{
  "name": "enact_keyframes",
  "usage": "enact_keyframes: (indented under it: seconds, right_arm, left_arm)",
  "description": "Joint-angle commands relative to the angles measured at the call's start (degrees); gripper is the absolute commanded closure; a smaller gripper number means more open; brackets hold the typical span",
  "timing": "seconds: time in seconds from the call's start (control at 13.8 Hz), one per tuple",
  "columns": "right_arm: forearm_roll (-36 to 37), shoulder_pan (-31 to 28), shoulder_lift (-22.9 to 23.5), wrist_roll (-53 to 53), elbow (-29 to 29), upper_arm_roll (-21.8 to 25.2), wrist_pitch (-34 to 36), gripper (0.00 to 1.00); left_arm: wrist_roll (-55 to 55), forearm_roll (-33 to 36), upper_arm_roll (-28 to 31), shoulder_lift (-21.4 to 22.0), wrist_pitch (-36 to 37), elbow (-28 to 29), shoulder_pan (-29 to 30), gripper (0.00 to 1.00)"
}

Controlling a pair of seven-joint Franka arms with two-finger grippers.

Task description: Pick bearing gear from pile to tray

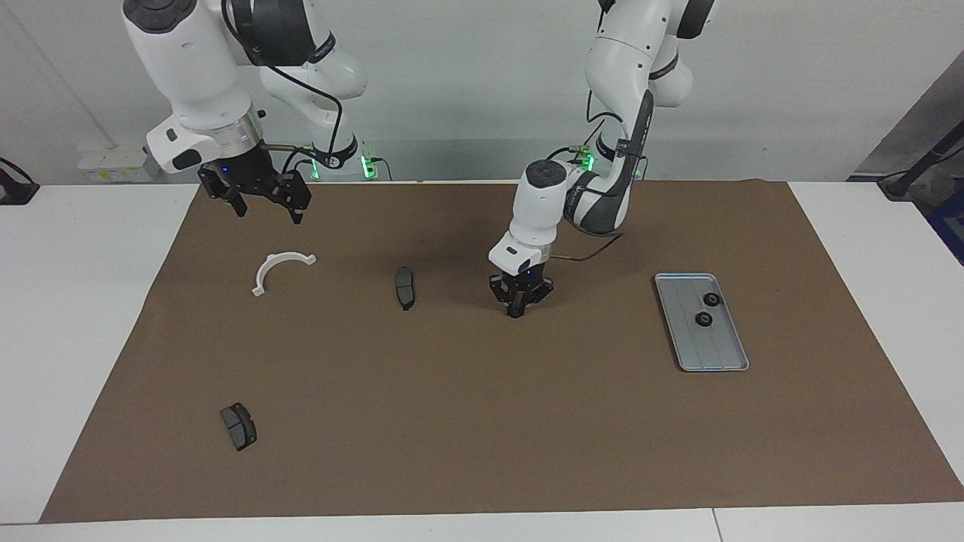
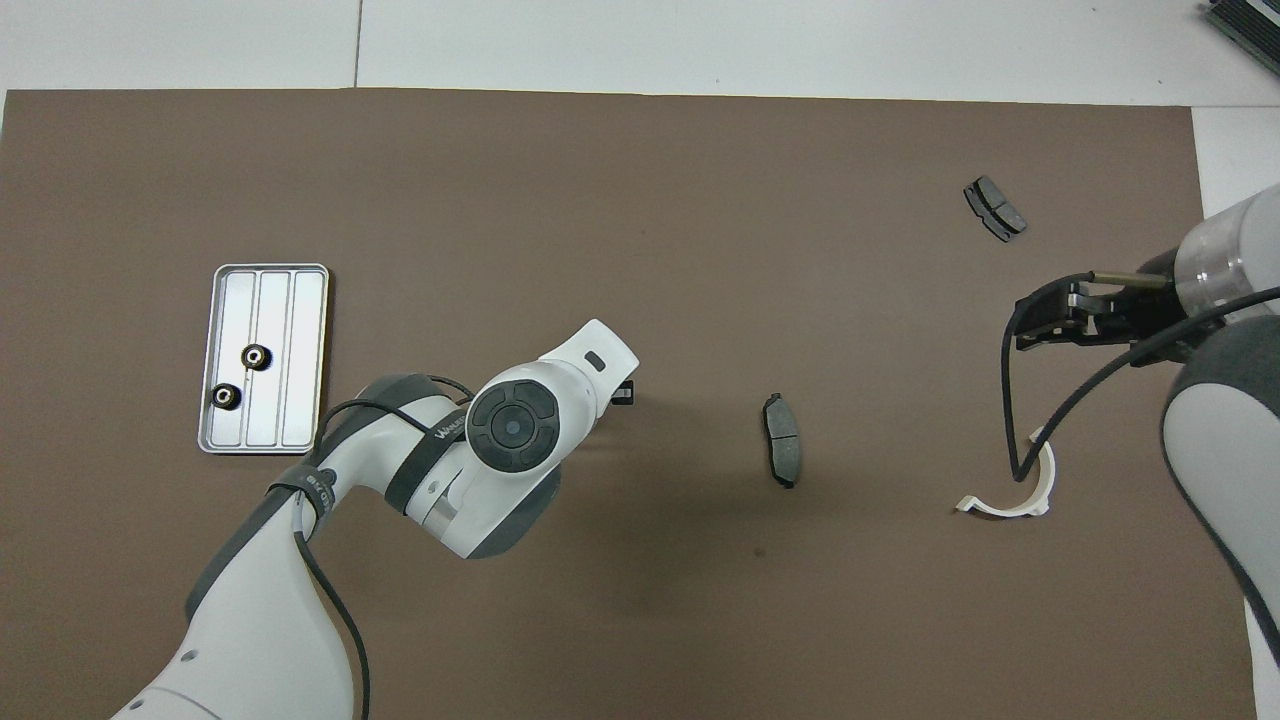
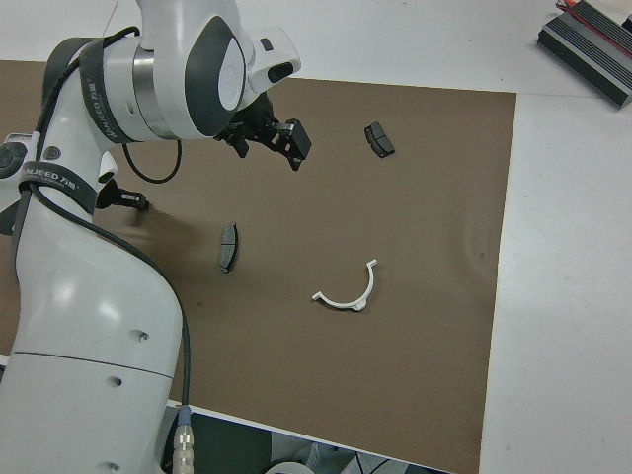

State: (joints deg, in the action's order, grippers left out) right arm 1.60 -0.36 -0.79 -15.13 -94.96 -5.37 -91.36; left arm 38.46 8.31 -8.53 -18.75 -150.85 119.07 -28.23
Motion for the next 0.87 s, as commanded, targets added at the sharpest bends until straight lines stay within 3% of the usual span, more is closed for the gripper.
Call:
enact_keyframes:
  seconds: [0.0, 0.22, 0.58, 0.8]
  right_arm:
    - [-1.15, -0.69, -2.02, 1.42, -1.72, -0.08, 0.92, 0.0]
    - [-1.33, -0.87, -1.93, 1.59, -1.72, -0.08, 0.48, 0.0]
    - [-1.33, -0.87, -1.93, 1.77, -1.72, -0.08, 0.57, 0.0]
    - [-1.33, -0.78, -1.93, 1.77, -1.72, -0.08, 0.57, 0.0]
  left_arm:
    - [0.04, 0.83, 0.79, -0.06, 4.23, -2.5, 0.19, 0.93]
    - [-2.23, 0.83, 0.79, -0.41, 13.28, -9.46, 8.94, 0.94]
    - [-16.11, 0.66, 0.53, 1.43, 18.03, -8.68, 25.04, 0.9]
    - [-21.74, 0.66, 0.62, 2.31, 18.66, -6.49, 29.98, 0.88]
